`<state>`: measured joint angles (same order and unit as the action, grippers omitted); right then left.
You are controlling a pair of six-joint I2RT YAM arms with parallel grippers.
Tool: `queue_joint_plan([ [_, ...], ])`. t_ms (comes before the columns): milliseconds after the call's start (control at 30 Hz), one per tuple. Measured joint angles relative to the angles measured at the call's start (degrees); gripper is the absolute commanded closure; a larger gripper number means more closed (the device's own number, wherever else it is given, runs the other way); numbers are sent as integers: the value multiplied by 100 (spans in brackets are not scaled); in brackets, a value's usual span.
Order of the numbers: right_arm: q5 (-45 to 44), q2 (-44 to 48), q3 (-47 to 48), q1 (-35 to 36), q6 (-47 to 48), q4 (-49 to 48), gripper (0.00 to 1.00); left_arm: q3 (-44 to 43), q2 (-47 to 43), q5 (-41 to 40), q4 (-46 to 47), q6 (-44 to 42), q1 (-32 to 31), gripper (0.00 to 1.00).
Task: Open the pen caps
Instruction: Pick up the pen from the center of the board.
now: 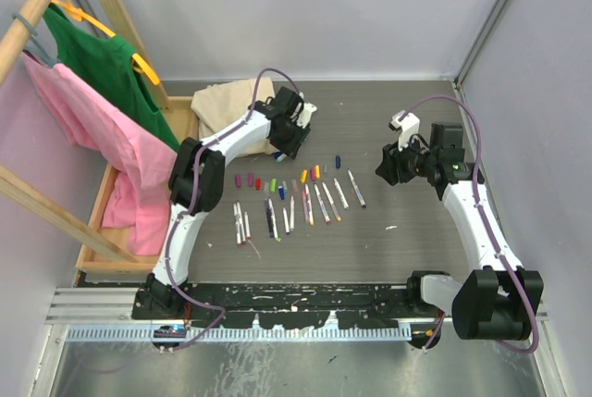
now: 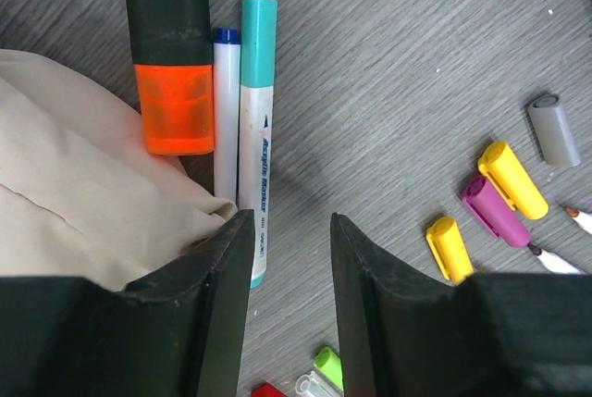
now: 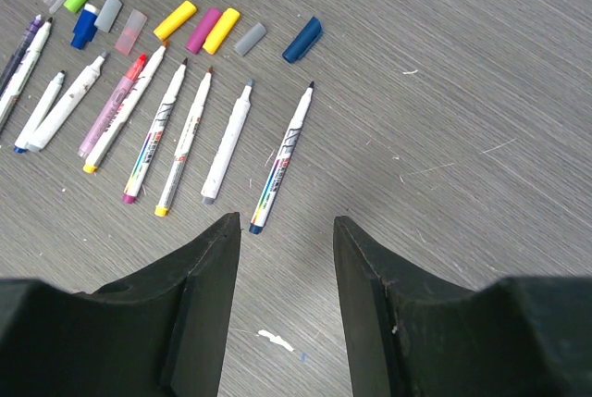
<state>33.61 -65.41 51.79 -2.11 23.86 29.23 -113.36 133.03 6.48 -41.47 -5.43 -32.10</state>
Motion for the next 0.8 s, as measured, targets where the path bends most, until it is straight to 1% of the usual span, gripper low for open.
queue_joint_plan([
  [200,11,0,0,0,0,-2,49,-9,59,-17,-17,0,-2,60],
  [267,15,0,0,0,0,-2,49,-9,81,-22,-28,0,0,64],
  [300,15,0,0,0,0,0,49,-9,92,-24,-42,0,0,70],
  [367,15,0,0,0,0,0,49,-9,105,-26,-55,4,0,72],
  [633,17,0,0,0,0,0,49,-149,201,-76,-260,44,-2,68],
  [733,22,0,0,0,0,-2,49,-219,236,-136,-380,52,-11,70],
  [800,37,0,0,0,-2,-2,49,-295,275,-203,-474,55,-20,74],
])
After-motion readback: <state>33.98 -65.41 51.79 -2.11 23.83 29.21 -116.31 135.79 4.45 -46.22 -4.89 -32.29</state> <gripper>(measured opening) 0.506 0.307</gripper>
